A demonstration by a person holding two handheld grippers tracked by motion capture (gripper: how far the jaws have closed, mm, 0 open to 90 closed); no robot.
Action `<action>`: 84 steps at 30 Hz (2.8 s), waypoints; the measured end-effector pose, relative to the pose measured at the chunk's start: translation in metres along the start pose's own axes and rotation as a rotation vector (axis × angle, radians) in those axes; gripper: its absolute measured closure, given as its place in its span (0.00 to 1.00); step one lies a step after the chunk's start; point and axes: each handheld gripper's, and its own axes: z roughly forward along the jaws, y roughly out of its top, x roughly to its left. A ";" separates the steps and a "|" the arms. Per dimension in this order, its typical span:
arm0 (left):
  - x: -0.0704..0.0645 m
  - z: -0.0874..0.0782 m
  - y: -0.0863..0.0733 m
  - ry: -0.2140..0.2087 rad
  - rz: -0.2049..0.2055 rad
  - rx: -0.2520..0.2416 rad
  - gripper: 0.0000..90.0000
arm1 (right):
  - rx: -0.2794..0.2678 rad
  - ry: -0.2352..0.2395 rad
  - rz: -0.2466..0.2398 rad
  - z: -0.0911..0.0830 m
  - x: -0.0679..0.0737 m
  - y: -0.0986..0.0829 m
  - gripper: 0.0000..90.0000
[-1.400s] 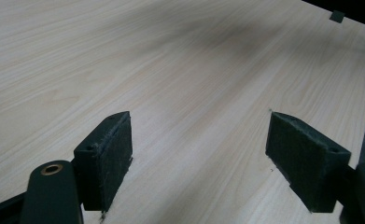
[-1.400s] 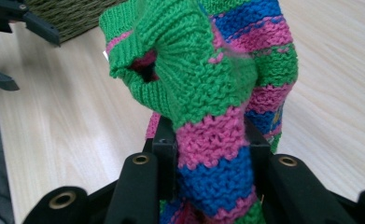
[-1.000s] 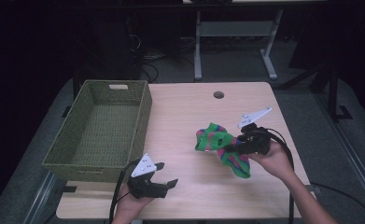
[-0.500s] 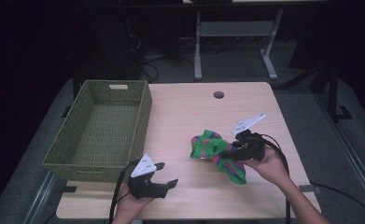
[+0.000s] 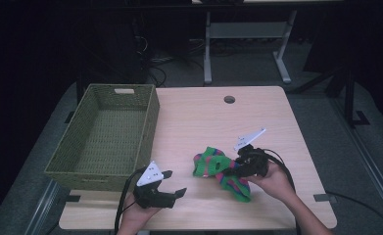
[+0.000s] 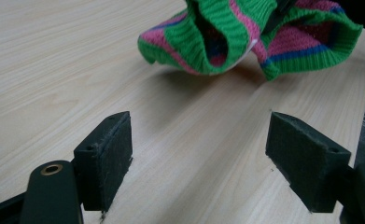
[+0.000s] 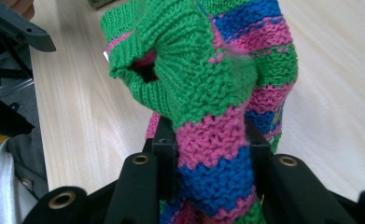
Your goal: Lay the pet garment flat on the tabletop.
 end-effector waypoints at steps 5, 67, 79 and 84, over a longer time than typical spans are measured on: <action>0.000 0.000 0.000 -0.002 -0.005 -0.005 0.25 | 0.016 0.021 -0.004 0.012 0.003 0.001 0.73; 0.003 -0.001 0.000 -0.007 -0.014 -0.007 0.25 | 0.067 0.084 -0.214 0.039 0.044 0.040 0.55; 0.002 -0.001 0.000 -0.010 -0.007 -0.002 0.25 | 0.149 0.095 -0.216 0.069 0.038 0.044 0.69; 0.002 -0.001 -0.001 -0.010 -0.008 0.000 0.25 | 0.135 0.092 -0.178 0.078 0.029 0.035 0.82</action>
